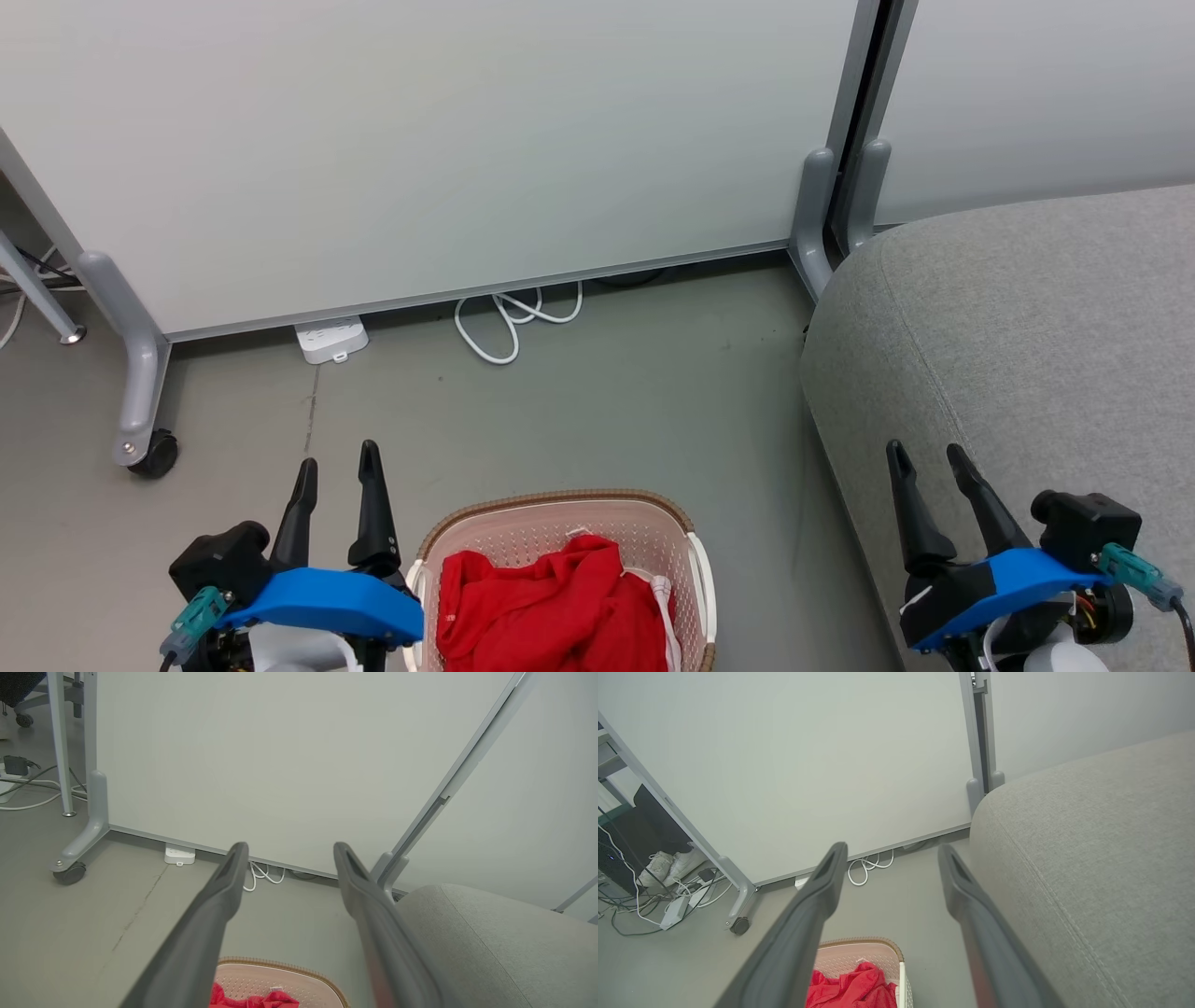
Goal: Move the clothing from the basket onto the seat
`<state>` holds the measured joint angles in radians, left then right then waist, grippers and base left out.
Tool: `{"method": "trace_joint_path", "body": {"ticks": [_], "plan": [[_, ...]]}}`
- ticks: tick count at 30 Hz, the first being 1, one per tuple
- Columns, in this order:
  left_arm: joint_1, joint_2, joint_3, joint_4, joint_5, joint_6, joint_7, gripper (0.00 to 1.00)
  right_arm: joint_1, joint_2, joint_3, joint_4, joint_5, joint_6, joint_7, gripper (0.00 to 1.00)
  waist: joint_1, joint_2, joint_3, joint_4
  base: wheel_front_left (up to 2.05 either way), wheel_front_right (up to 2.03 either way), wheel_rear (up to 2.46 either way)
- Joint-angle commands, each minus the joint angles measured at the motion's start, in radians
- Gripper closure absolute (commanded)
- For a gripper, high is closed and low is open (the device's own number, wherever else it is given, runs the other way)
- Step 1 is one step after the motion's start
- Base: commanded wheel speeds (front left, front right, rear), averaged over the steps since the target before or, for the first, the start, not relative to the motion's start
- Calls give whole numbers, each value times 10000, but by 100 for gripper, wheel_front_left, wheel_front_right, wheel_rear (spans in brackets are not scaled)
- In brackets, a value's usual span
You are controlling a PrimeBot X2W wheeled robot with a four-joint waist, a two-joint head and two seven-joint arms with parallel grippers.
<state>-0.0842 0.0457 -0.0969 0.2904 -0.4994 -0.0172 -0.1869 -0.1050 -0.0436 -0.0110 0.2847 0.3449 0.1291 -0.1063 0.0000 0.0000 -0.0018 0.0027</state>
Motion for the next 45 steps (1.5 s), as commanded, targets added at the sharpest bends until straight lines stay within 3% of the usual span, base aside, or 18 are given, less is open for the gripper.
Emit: {"method": "trace_joint_path", "body": {"ticks": [1, 32, 45], "plan": [[-182, 56, -30, -21, 229, 34, -79, 0, -245, -82, -8, -82, -266, 19, -34, 0, 0, 0, -1, 3, 0, 0, 0], [-296, 59, -425, 509, 1768, 237, -730, 0, -320, -94, 57, 28, -2859, 25, -462, 0, 0, 0, -15, 94, 0, 0, 0], [-318, 58, -471, 574, 1902, 215, -800, 0, -336, -94, 68, 64, -3075, 18, -523, 0, 0, 0, -17, 103, 0, 0, 0]]}}
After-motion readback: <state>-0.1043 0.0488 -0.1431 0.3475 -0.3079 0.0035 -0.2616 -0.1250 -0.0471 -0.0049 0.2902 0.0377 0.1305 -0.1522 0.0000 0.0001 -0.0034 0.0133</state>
